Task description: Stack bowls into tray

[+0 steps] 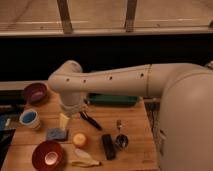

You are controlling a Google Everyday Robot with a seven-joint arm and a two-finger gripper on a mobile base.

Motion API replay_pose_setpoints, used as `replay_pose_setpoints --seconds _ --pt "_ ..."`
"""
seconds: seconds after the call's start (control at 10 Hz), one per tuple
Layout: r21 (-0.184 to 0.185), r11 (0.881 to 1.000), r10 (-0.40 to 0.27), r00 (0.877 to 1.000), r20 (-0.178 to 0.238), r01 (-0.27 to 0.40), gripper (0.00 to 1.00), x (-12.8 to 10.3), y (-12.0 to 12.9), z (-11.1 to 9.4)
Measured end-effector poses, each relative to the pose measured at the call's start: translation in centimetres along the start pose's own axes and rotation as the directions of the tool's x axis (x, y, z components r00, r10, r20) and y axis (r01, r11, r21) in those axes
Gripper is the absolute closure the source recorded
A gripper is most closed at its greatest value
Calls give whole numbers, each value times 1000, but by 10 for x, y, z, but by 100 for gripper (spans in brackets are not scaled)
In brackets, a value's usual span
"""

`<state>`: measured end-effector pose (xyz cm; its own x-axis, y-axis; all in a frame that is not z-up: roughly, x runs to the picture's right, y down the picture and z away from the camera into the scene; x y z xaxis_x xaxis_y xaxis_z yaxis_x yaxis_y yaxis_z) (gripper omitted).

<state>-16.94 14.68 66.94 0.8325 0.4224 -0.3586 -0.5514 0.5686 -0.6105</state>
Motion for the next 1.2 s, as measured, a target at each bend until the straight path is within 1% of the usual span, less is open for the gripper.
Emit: replay_pose_setpoints --seconds 0.1,0.2,0.3,0.4,0.5,0.6,1.0,1.1,1.2 --pt "-13 999 -51 999 10 51 20 -21 18 3" --pt "-28 993 -116 993 21 117 20 -47 44 8" --pt "-38 987 -158 987 27 159 20 -63 62 14" --pt "-50 974 -219 975 28 220 20 -84 89 24" --pt "-57 965 -256 966 30 258 20 -97 109 32" --pt "-58 961 -270 962 26 271 20 -102 117 36" --pt "-53 962 -269 963 17 269 20 -103 115 36" --pt "-51 963 -264 964 -1 264 20 -103 112 37" --pt "-54 966 -254 967 -11 253 20 -102 110 40"
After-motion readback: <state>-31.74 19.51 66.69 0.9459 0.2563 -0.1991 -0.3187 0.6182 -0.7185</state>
